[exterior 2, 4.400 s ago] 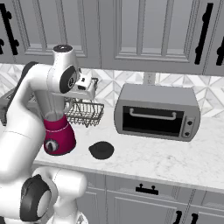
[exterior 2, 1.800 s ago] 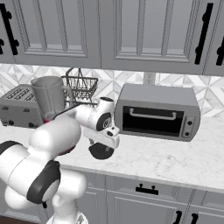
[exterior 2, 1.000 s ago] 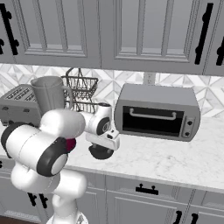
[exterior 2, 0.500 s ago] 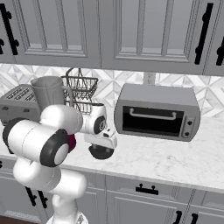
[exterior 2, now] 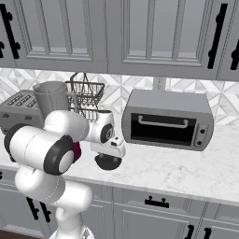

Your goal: Close the lid blender by securely placing the lid on top.

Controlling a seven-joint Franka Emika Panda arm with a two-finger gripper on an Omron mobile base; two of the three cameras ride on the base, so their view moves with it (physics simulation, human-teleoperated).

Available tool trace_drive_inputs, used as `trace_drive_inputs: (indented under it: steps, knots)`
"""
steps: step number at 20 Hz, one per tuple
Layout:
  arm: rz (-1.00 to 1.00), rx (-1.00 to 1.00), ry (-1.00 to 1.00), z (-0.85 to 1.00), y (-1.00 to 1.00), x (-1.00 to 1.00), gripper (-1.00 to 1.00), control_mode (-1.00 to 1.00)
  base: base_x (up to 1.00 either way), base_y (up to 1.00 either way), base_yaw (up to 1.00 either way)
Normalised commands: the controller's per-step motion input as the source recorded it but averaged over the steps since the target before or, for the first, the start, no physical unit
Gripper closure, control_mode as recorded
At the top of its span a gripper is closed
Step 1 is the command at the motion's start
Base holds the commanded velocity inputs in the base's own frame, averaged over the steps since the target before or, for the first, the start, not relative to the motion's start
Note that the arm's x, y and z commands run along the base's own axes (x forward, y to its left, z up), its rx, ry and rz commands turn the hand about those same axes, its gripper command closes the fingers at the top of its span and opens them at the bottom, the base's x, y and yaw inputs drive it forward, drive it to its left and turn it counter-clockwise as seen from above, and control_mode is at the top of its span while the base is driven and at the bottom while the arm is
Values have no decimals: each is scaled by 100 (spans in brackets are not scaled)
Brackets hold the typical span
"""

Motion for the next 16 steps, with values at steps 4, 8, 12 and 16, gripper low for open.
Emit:
trace_drive_inputs:
  steps: [4, 8, 12, 16]
  knots:
    - [0, 1, -4, -31, 0, -4, 100, -100, 0, 0, 0]
    - [0, 1, -4, -33, 0, -8, 100, -100, 0, 0, 0]
    - [0, 0, 0, -1, 0, 0, 100, -100, 0, 0, 0]
    - [0, 0, 0, 0, 0, 0, 100, -100, 0, 0, 0]
